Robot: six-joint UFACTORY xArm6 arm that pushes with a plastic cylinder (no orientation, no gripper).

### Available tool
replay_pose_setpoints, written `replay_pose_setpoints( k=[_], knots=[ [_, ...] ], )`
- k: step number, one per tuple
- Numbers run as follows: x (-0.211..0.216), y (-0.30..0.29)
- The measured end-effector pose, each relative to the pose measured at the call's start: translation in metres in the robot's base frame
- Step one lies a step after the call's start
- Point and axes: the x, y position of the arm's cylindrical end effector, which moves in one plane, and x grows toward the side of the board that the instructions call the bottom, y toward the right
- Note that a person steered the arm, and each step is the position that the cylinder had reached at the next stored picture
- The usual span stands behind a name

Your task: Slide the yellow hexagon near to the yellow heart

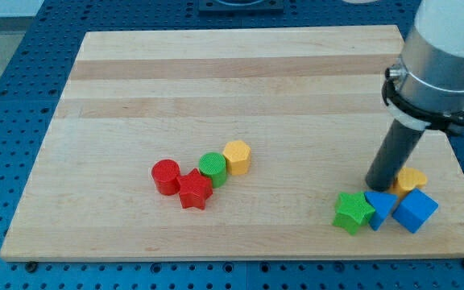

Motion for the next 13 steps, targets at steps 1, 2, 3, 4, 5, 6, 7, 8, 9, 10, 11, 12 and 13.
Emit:
replay_pose_setpoints(
  k=[1, 2, 3, 4, 5, 6, 7, 8, 9, 10, 11, 12, 13],
  knots=[
    [0.000, -0.063],
    [-0.015, -0.128],
    [-0.031, -0.172],
    [-0.055, -0.189],
    [-0.085, -0.214],
    [-0.097, -0.223],
    [-0.110, -0.215],
    [-0.136, -0.241],
    [-0.134, -0.309],
    [-0.103, -0.336],
    [-0.095, -0.286],
    [-0.095, -0.218],
    [-0.095, -0.224]
  ],
)
